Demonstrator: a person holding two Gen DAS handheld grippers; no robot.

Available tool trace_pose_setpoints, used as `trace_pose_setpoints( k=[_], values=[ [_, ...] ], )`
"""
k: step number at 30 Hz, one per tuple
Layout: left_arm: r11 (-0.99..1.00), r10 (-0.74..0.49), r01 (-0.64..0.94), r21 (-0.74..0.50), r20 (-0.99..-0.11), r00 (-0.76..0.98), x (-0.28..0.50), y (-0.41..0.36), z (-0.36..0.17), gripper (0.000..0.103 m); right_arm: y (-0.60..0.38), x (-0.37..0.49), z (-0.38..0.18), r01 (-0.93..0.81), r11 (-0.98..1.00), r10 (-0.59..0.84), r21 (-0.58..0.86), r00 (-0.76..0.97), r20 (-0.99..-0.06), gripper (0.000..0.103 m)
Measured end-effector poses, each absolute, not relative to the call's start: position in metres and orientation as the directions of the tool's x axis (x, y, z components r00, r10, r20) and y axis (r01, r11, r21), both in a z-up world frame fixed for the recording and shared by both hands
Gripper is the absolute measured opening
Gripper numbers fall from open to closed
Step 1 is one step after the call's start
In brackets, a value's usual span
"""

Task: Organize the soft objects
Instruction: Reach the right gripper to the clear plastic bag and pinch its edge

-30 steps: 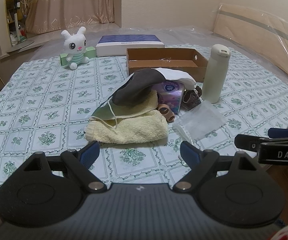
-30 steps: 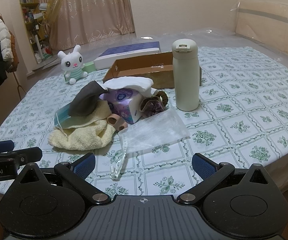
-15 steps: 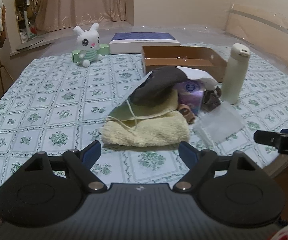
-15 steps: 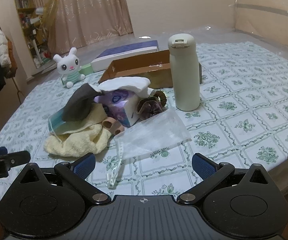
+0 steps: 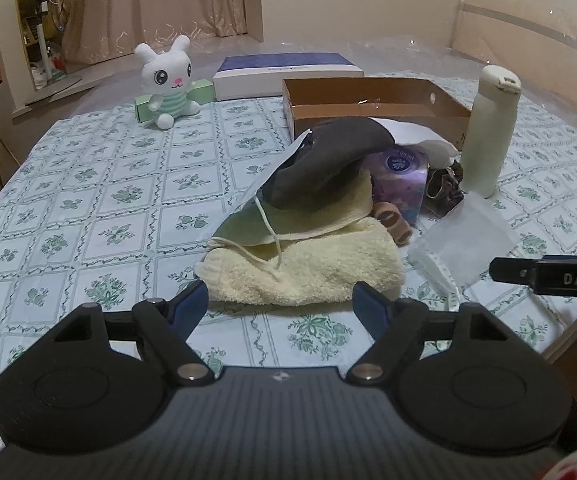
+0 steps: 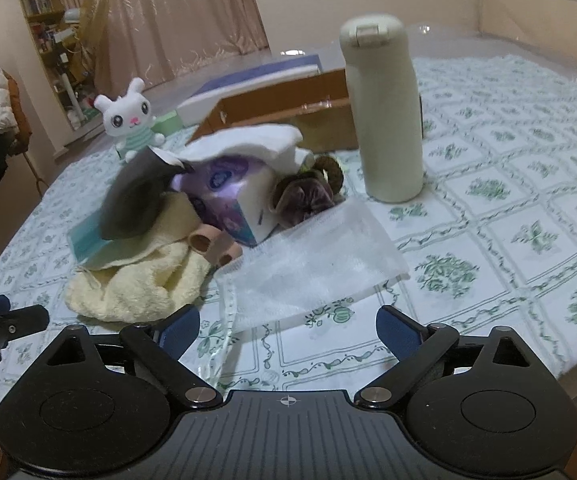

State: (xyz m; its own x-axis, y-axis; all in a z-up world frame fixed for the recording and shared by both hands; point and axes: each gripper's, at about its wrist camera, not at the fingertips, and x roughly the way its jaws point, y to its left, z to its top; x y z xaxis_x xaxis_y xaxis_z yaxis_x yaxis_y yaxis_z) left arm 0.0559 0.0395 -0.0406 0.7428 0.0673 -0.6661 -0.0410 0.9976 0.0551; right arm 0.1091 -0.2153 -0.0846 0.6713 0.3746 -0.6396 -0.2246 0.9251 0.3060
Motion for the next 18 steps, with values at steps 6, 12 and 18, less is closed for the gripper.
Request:
trace_pose_setpoints(
  k=[6, 12, 18],
  values=[
    [0.998, 0.052, -0.02, 0.055, -0.671, 0.739, 0.071, 0.038, -0.052, 0.076, -0.214, 0.13, -0.104, -0.195, 0.924, 0.374, 0.33, 0.648, -0.664, 0.09],
    [0.999, 0.036, -0.003, 0.051, -0.673, 0.739, 0.083, 0.038, -0.061, 0.076, -0.214, 0.147, -0.119, -0.143, 0.916, 0.373, 0.374, 0.641, -0.671, 0.089],
    [0.998, 0.027, 0.012, 0.054, -0.668, 0.744, 0.091, 0.037, -0.064, 0.076, -0.208, 0.161, -0.121, -0.091, 0.896, 0.375, 0.434, 0.679, -0.631, 0.089]
  ],
)
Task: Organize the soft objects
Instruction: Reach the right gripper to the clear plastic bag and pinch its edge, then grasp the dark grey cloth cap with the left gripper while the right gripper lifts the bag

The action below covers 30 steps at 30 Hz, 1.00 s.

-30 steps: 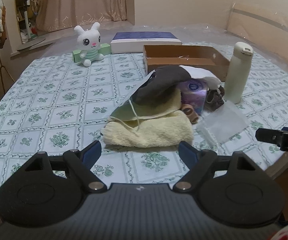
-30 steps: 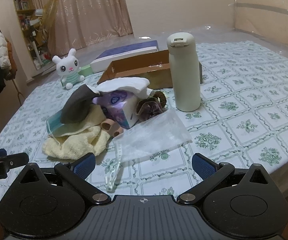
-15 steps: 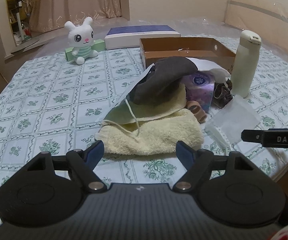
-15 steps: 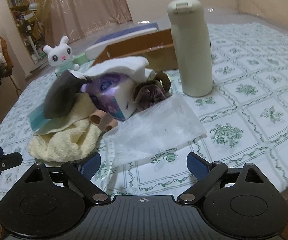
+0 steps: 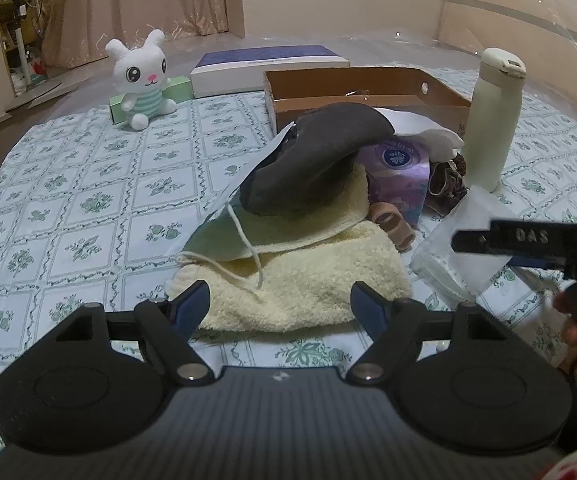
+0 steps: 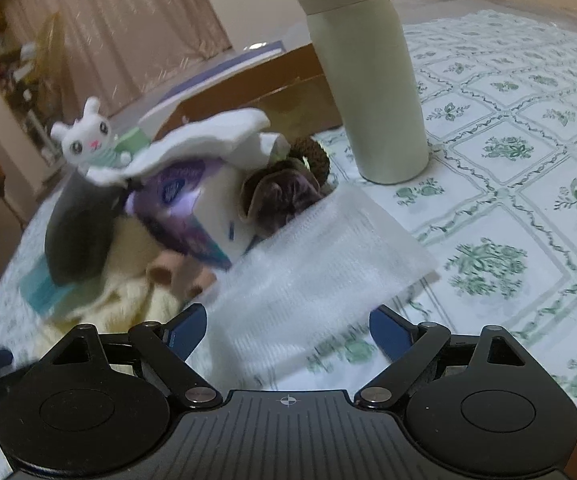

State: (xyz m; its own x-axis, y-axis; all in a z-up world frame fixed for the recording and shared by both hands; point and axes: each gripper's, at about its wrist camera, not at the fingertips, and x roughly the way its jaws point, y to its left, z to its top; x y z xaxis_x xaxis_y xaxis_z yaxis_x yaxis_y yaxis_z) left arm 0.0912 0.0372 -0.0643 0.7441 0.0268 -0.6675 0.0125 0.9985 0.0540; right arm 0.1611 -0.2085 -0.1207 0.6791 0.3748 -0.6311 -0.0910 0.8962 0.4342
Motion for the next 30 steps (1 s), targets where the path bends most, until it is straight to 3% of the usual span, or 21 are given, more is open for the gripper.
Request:
trace_pose_setpoints(
  k=[3, 5, 6, 8, 11, 15, 24, 30],
  values=[
    [0.998, 0.026, 0.023, 0.064, -0.662, 0.749, 0.095, 0.036, -0.064, 0.076, -0.203, 0.169, -0.121, -0.066, 0.89, 0.364, 0.451, 0.698, -0.617, 0.082],
    [0.997, 0.023, 0.032, 0.072, -0.658, 0.753, 0.098, 0.035, -0.064, 0.074, -0.198, 0.174, -0.121, -0.066, 0.9, 0.347, 0.432, 0.708, -0.615, 0.063],
    [0.997, 0.022, 0.037, 0.075, -0.656, 0.754, 0.098, 0.034, -0.064, 0.074, -0.195, 0.176, -0.121, -0.066, 0.908, 0.334, 0.414, 0.71, -0.619, 0.059],
    [0.996, 0.019, 0.044, 0.081, -0.65, 0.759, 0.1, 0.033, -0.062, 0.074, -0.192, 0.178, -0.122, -0.072, 0.916, 0.323, 0.394, 0.715, -0.62, 0.034],
    [0.995, 0.012, 0.056, 0.085, -0.641, 0.768, 0.102, 0.031, -0.06, 0.074, -0.198, 0.179, -0.127, -0.086, 0.896, 0.366, 0.437, 0.7, -0.613, 0.01],
    [0.993, 0.003, 0.071, 0.09, -0.633, 0.774, 0.105, 0.028, -0.058, 0.071, -0.207, 0.174, -0.126, -0.109, 0.89, 0.386, 0.443, 0.697, -0.605, 0.002],
    [0.977, 0.002, 0.123, 0.173, -0.587, 0.809, 0.126, 0.015, -0.054, 0.061, -0.218, 0.16, -0.098, -0.188, 0.945, 0.312, 0.267, 0.758, -0.573, 0.002],
    [0.952, 0.013, 0.154, 0.263, -0.541, 0.841, 0.151, 0.003, -0.054, 0.059, -0.229, 0.161, -0.097, -0.171, 0.948, 0.3, 0.269, 0.762, -0.574, 0.002]
  ],
)
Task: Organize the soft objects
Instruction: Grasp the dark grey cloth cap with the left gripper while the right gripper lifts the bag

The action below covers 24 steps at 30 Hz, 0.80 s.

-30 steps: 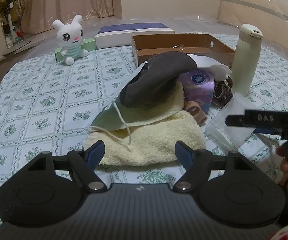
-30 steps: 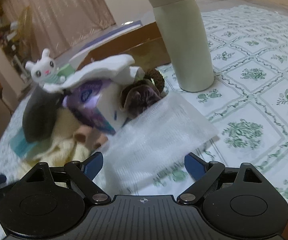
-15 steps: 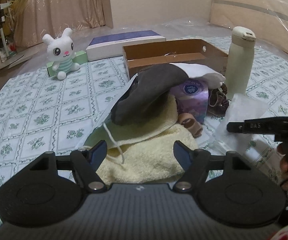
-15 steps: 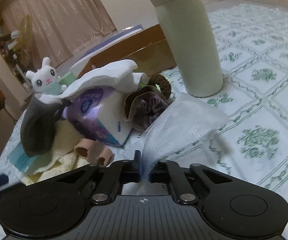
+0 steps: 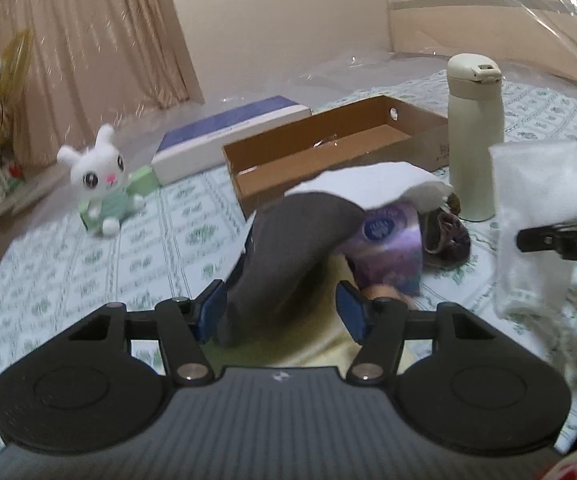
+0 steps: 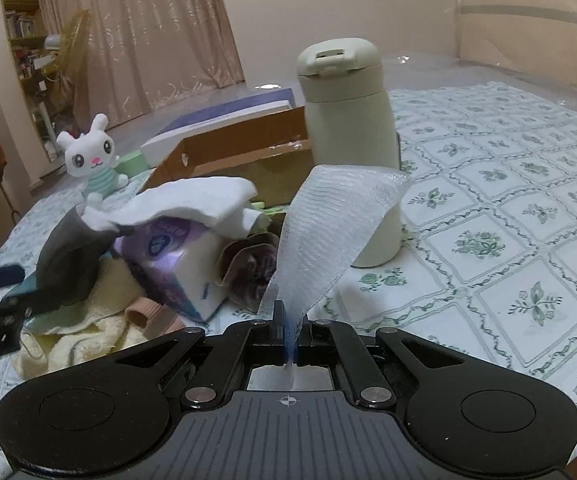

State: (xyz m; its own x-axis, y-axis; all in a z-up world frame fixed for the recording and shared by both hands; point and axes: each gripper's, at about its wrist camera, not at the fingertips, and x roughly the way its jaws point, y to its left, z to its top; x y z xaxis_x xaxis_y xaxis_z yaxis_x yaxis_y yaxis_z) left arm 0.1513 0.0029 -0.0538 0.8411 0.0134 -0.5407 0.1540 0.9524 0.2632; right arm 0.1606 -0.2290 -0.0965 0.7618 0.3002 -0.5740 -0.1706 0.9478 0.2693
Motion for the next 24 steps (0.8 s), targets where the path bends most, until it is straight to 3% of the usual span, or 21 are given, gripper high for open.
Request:
trace_pose_setpoints(
  k=[2, 7, 9, 24],
  values=[
    [0.945, 0.015, 0.161, 0.284, -0.531, 0.847, 0.159, 0.0, -0.056, 0.056, -0.231, 0.161, -0.097, -0.167, 0.949, 0.297, 0.269, 0.76, -0.578, 0.002],
    [0.938, 0.006, 0.181, 0.295, -0.535, 0.845, 0.166, 0.001, -0.059, 0.013, -0.236, 0.16, -0.095, -0.165, 0.949, 0.296, 0.269, 0.757, -0.582, 0.002],
    [0.94, -0.004, 0.18, 0.29, -0.519, 0.855, 0.157, 0.006, -0.056, 0.008, -0.237, 0.157, -0.094, -0.165, 0.948, 0.298, 0.271, 0.757, -0.581, 0.002],
    [0.984, -0.074, 0.143, 0.104, -0.491, 0.868, 0.09, 0.063, 0.021, 0.005, -0.245, 0.128, -0.06, -0.23, 0.933, 0.346, 0.276, 0.78, -0.521, 0.002]
  ],
)
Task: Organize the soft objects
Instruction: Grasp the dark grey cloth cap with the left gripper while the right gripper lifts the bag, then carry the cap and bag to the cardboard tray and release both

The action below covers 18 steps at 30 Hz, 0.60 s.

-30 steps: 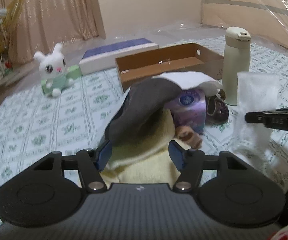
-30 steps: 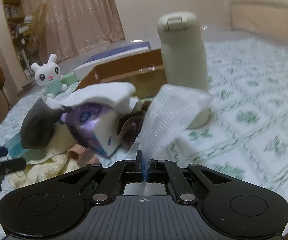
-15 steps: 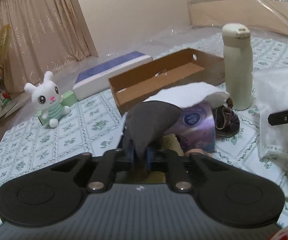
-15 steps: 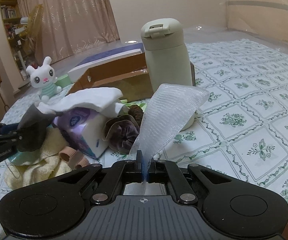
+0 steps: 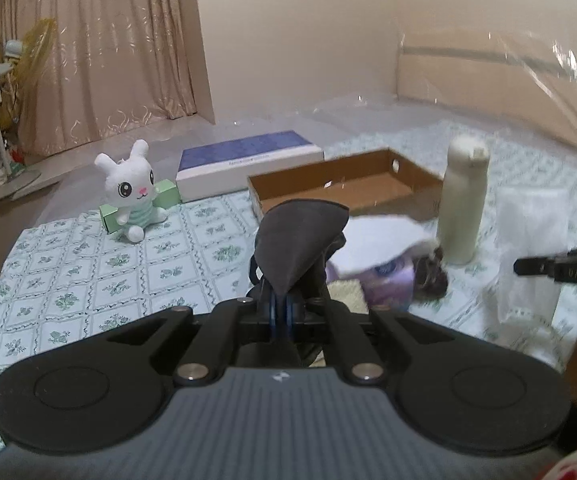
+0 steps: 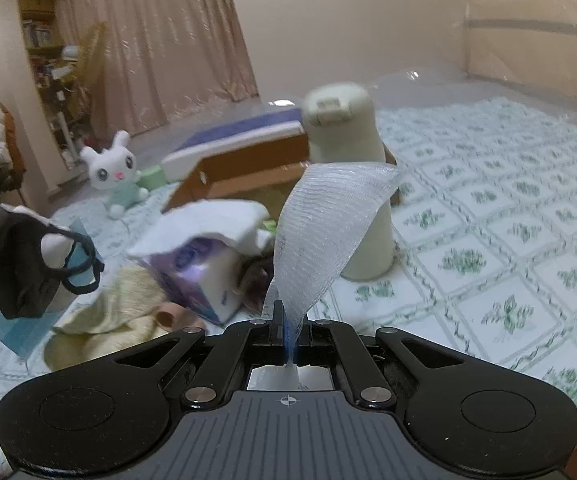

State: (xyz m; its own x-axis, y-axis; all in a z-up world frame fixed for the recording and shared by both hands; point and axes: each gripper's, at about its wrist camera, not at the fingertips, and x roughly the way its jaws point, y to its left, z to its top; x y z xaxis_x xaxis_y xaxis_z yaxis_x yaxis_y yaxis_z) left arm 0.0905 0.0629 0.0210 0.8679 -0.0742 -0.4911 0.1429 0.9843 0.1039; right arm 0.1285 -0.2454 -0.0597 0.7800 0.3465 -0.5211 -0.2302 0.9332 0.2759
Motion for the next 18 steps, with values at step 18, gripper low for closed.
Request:
trace_pose_setpoints(
  k=[18],
  values=[
    [0.987, -0.163, 0.142, -0.082, -0.468, 0.868, 0.115, 0.067, 0.108, 0.005, -0.308, 0.121, 0.0, -0.277, 0.923, 0.377, 0.267, 0.793, -0.479, 0.002]
  ],
)
